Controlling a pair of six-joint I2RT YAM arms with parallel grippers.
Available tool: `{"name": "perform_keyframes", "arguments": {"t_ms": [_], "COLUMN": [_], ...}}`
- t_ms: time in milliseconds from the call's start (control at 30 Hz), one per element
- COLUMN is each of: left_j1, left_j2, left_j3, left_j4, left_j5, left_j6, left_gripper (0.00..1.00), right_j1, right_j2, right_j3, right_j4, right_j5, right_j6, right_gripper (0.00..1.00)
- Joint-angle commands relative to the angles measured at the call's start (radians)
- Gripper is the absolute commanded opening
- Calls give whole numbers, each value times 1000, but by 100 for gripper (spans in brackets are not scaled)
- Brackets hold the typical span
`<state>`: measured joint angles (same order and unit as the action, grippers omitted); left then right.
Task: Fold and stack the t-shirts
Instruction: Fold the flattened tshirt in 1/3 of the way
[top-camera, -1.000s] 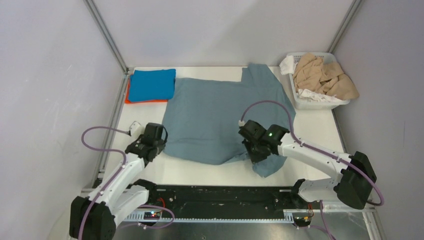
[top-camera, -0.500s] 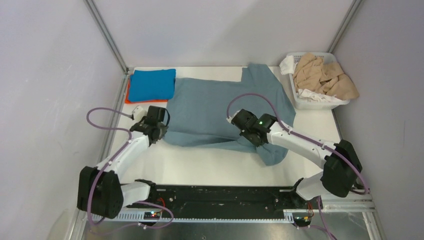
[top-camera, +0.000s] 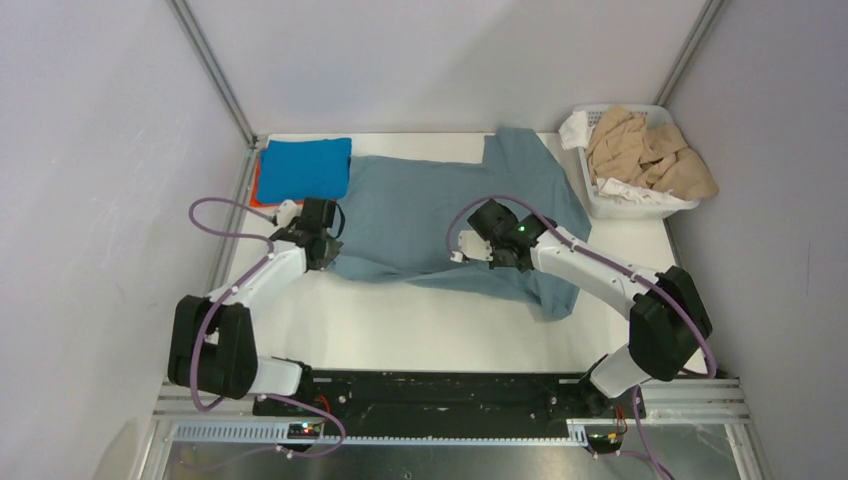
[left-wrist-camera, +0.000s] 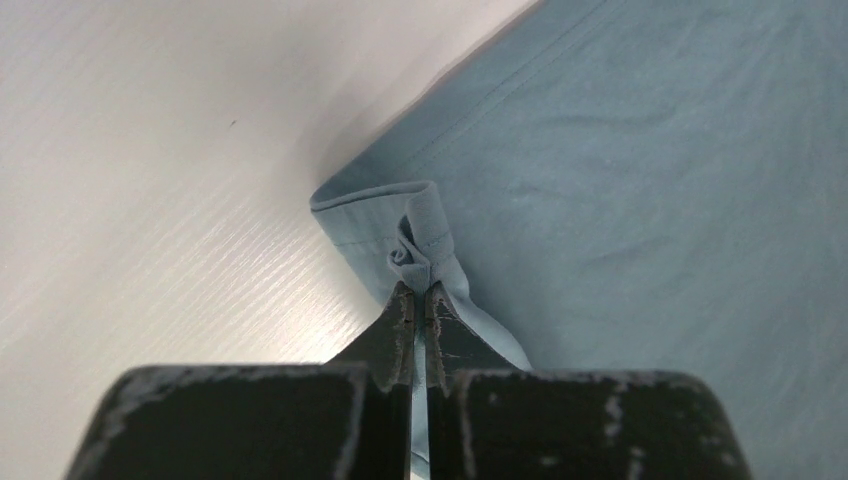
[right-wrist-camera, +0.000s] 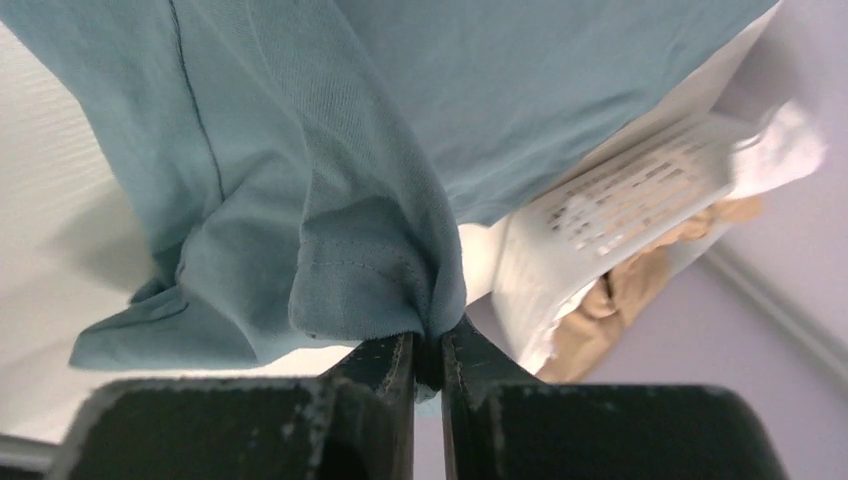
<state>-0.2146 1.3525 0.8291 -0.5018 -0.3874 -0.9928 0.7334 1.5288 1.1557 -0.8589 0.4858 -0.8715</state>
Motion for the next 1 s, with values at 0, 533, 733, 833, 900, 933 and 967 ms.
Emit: {"name": "perform_keyframes", "arguments": {"t_ms": [0, 533, 733, 833, 900, 933, 967], "left_j1": [16, 82, 88, 97, 102, 104, 108], "left_j2": [40, 222, 318, 350, 367, 377, 380], "left_j3": [58, 212, 295, 320, 339, 353, 359], "left_j4": [17, 15, 10, 7, 7, 8, 8], "left_j5": [14, 73, 77, 64, 52, 46, 36], "left_j6": [24, 17, 10, 1, 0, -2, -2], "left_gripper": [0, 0, 0, 7, 20, 30, 35], "right_j1": [-41, -156, -217, -238, -252, -260, -264], "right_j2": [2, 127, 193, 236, 263, 272, 288], "right_j3": [64, 90, 95, 99, 99, 99, 99], "right_j4": [69, 234, 367, 437, 500, 546, 570], "right_j5": [-21, -72, -127, -148, -175, -196, -205], "right_j6": [-249, -703, -783, -818, -835, -841, -853], "right_gripper": [0, 0, 0, 0, 0, 0, 0]}}
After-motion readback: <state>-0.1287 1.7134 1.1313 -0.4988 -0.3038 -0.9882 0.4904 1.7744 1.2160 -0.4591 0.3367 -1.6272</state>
